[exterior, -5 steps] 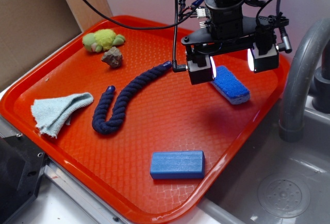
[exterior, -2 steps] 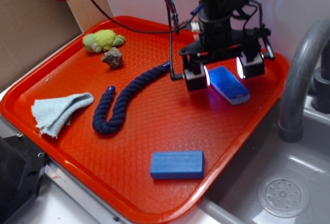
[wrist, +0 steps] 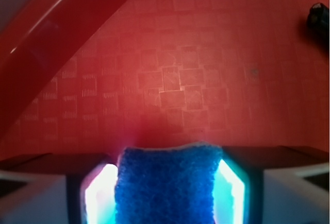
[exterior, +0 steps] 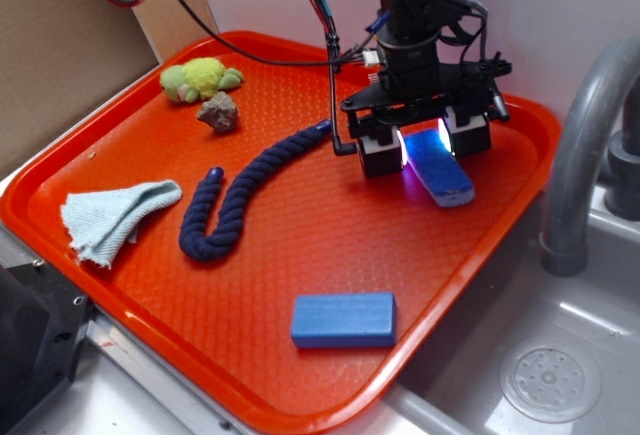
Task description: Grab the blue sponge.
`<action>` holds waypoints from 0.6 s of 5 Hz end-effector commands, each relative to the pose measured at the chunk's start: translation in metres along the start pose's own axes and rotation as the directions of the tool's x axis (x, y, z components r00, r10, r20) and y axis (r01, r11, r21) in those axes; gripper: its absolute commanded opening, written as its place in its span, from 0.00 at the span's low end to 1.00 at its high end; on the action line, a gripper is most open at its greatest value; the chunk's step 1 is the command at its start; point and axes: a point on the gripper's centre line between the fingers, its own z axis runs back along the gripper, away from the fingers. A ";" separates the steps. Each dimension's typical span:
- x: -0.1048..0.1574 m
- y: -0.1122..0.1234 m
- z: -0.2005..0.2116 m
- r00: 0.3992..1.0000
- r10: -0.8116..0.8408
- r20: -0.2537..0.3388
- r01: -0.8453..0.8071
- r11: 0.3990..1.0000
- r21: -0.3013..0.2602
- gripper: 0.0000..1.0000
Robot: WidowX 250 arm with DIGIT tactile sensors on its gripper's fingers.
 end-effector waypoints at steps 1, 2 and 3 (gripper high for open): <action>0.020 0.018 0.074 0.928 -0.373 0.022 0.373 0.923 -0.094 0.00; 0.025 0.039 0.125 0.838 -0.542 0.063 0.546 0.832 -0.099 0.00; 0.033 0.058 0.165 0.753 -0.650 0.102 0.656 0.752 -0.056 0.00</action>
